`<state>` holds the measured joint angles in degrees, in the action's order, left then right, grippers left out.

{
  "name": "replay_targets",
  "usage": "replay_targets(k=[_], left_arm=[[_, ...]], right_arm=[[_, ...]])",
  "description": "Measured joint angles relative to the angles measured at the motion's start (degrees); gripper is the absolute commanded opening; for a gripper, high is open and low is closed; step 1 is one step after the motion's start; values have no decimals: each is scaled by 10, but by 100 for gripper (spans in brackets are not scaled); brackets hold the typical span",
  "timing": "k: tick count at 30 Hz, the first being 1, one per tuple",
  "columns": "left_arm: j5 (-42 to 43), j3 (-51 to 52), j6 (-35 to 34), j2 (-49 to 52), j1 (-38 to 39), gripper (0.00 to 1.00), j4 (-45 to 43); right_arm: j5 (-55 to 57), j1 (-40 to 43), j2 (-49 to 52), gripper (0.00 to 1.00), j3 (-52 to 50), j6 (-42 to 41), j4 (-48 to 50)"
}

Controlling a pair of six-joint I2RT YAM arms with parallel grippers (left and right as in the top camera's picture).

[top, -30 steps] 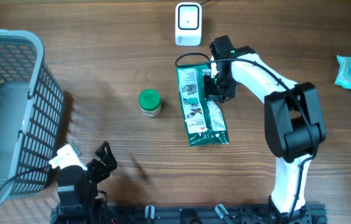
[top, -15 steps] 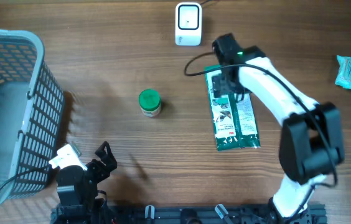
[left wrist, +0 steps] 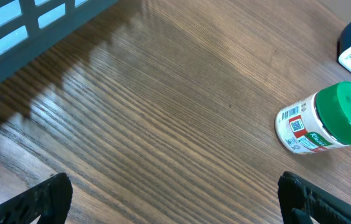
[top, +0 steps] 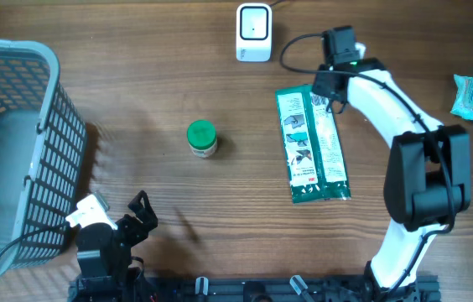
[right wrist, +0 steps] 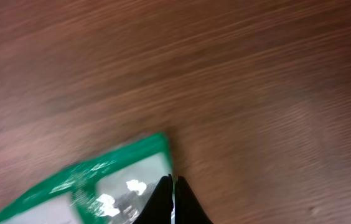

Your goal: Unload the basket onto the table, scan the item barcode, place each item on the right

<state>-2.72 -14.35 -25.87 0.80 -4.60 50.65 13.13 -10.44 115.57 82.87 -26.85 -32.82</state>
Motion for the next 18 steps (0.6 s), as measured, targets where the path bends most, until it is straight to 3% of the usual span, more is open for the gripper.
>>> replay_targets(k=[8, 15, 16, 17, 18], left_arm=[[0, 0, 0, 0, 0, 100, 0], [0, 0, 0, 0, 0, 100, 0], [0, 0, 0, 0, 0, 100, 0], [0, 0, 0, 0, 0, 100, 0], [0, 0, 0, 0, 0, 100, 0]], right_arm=[[-64, 17, 69, 5, 1, 38, 42], [-369, 17, 72, 7, 41, 243, -7], [-402, 15, 72, 17, 48, 260, -15], [-433, 12, 72, 40, 56, 279, -30], [-450, 10, 72, 71, 61, 290, -43]])
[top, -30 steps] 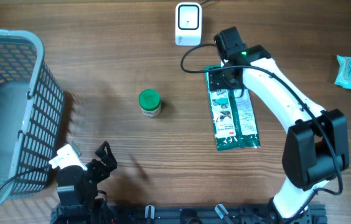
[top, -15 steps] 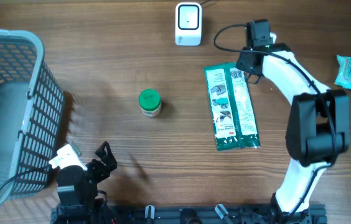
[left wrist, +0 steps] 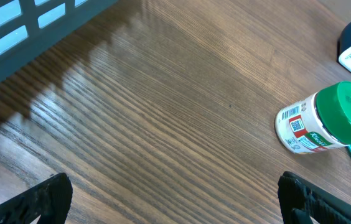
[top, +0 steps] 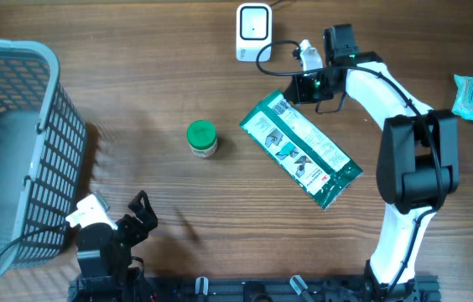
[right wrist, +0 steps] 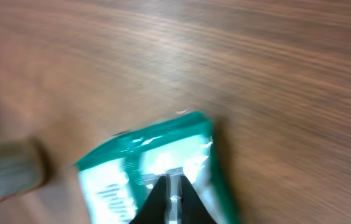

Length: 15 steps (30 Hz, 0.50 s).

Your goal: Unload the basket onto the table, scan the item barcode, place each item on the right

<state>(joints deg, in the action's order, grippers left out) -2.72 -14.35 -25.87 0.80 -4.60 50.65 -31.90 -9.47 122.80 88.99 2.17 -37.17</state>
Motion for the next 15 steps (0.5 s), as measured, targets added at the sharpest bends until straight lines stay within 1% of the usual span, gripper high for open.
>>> replay_targets(k=[1, 3, 5, 6, 7, 9, 11, 14, 15], left_arm=[[0, 0, 0, 0, 0, 100, 0], [0, 0, 0, 0, 0, 100, 0], [0, 0, 0, 0, 0, 100, 0], [0, 0, 0, 0, 0, 100, 0], [0, 0, 0, 0, 0, 100, 0], [0, 0, 0, 0, 0, 100, 0], [0, 0, 0, 0, 0, 100, 0], [0, 0, 0, 0, 0, 100, 0], [0, 0, 0, 0, 0, 100, 0]], right_arm=[[-10, -2, 0, 100, 10, 4, -27], [-22, -5, 1, 100, 54, 7, -107], [4, -6, 1, 100, 109, 7, -191], [60, -6, -10, 100, 129, 4, -243], [93, -6, -17, 100, 133, -1, -269], [178, -6, -36, 100, 134, -23, -351], [236, -6, -56, 100, 133, -48, -405], [268, -9, -92, 100, 132, -80, -430], [276, -14, -125, 100, 132, -93, -443]])
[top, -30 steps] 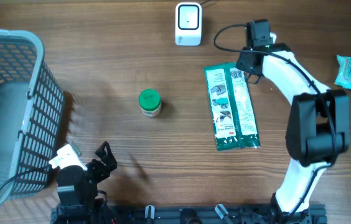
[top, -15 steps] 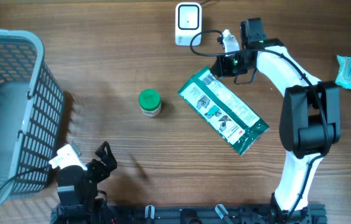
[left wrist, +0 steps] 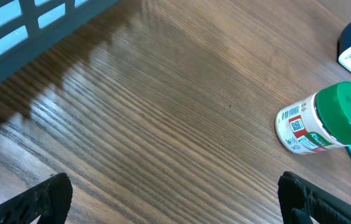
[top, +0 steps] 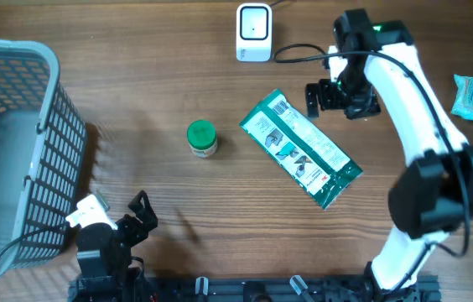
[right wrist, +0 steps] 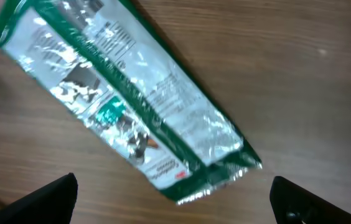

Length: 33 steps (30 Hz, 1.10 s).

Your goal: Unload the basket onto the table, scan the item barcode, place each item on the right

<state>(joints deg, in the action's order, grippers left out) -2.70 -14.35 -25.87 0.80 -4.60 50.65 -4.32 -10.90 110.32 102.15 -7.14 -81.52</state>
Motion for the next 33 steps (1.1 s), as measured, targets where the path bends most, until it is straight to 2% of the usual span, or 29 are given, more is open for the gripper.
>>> replay_targets(k=[5, 8, 10, 12, 14, 18, 25, 26, 29, 33], left_arm=[[0, 0, 0, 0, 0, 100, 0], [0, 0, 0, 0, 0, 100, 0], [0, 0, 0, 0, 0, 100, 1], [0, 0, 0, 0, 0, 100, 0], [0, 0, 0, 0, 0, 100, 0], [0, 0, 0, 0, 0, 100, 0], [0, 0, 0, 0, 0, 100, 0], [0, 0, 0, 0, 0, 100, 0], [0, 0, 0, 0, 0, 100, 0], [0, 0, 0, 0, 0, 100, 0]], right_arm=[[45, -60, -193, 100, -33, -67, -8], [61, -106, -314, 100, -158, -99, 117], [64, -116, -337, 100, -274, -109, 224], [69, -110, -302, 100, -393, -111, 329], [67, -87, -245, 100, -461, -111, 365], [67, -38, -180, 100, -471, -92, 432], [46, -33, -82, 99, -457, -16, 479], [45, -32, -73, 89, -449, -7, 477], [38, -31, -44, 4, -419, 21, 458], [-16, -22, -14, 4, -377, 40, 421]])
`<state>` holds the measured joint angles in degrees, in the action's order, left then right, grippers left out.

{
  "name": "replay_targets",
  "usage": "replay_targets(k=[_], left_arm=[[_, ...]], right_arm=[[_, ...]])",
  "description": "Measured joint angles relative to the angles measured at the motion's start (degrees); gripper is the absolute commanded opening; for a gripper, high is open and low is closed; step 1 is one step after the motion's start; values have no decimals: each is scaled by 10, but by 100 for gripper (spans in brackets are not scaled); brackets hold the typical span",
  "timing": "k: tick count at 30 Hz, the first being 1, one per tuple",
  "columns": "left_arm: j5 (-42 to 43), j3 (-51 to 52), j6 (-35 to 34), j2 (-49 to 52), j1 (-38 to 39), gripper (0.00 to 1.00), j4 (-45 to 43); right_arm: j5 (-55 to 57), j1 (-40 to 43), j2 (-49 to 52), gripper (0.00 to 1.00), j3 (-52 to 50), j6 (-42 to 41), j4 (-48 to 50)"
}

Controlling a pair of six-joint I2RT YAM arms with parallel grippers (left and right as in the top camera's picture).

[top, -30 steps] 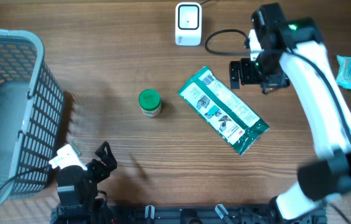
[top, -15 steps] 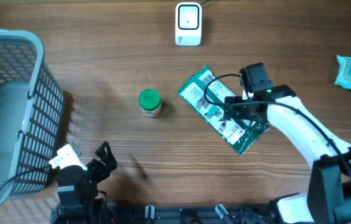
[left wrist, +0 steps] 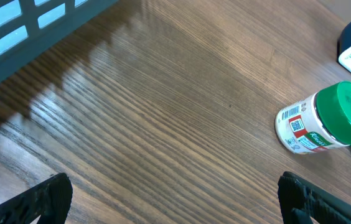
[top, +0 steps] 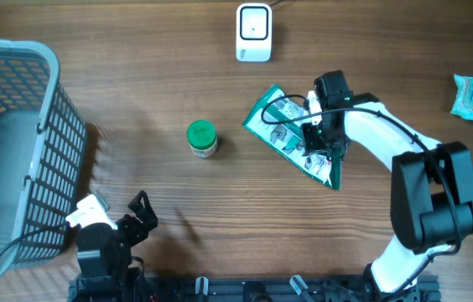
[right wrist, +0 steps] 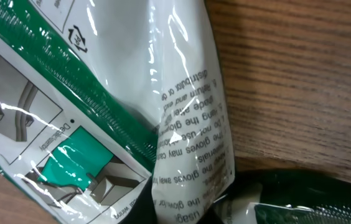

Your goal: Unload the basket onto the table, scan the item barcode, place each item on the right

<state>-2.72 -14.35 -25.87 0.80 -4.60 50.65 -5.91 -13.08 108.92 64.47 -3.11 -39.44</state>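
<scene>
The green-and-white glove packet (top: pixel 280 127) lies slanted at mid-table, its right long edge folded up off the wood. My right gripper (top: pixel 316 143) is shut on that raised edge. In the right wrist view the packet (right wrist: pixel 101 93) fills the picture, and its printed fold runs down into the gripper (right wrist: pixel 175 211). No barcode shows on it. The white scanner (top: pixel 253 32) stands at the far edge, beyond the packet. My left gripper (top: pixel 142 210) rests open at the near left, and in its wrist view the gripper (left wrist: pixel 175 199) has only bare wood between its fingers.
A green-capped jar (top: pixel 202 138) stands left of the packet; the jar (left wrist: pixel 325 124) also shows in the left wrist view. A grey basket (top: pixel 18 143) fills the left side. A small teal packet (top: pixel 469 96) lies at the far right edge.
My right gripper was open in the air off the packet's upper right, and the packet lay flat. Now the gripper is down, shut on the packet's right edge, which is folded upward. The left arm is unchanged.
At first the packet lay lengthwise, with my right gripper shut at its top corner. Then the packet lay slanted, its top end swung left toward the scanner. The gripper then hung open above it. Now it is shut on the right edge.
</scene>
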Motion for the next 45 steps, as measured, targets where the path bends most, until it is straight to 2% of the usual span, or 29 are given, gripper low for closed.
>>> replay_targets(k=[9, 12, 15, 20, 26, 30, 33, 36, 41, 42, 45], left_arm=[[0, 0, 0, 0, 0, 100, 0], [0, 0, 0, 0, 0, 100, 0], [0, 0, 0, 0, 0, 100, 0], [0, 0, 0, 0, 0, 100, 0], [0, 0, 0, 0, 0, 100, 0], [0, 0, 0, 0, 0, 100, 0], [0, 0, 0, 0, 0, 100, 0], [0, 0, 0, 0, 0, 100, 0], [0, 0, 0, 0, 0, 100, 0], [0, 0, 0, 0, 0, 100, 0], [0, 0, 0, 0, 0, 100, 0]], right_arm=[[-72, 18, 15, 4, 99, 2, -103], [-75, 18, -64, 4, 106, 2, -112], [-77, 18, -210, 4, 118, 5, -131], [-111, 17, -352, 4, 121, 58, -194], [-129, 16, -417, 5, 121, 92, -223], [-122, 12, -411, 5, 121, 85, -180], [-15, -12, -369, 4, 121, 59, -115], [219, -66, -303, 4, 121, 0, -128], [520, -151, -249, 5, 121, -96, -132], [585, -165, -241, 4, 121, -99, -99], [690, -174, -207, 4, 122, -65, -7]])
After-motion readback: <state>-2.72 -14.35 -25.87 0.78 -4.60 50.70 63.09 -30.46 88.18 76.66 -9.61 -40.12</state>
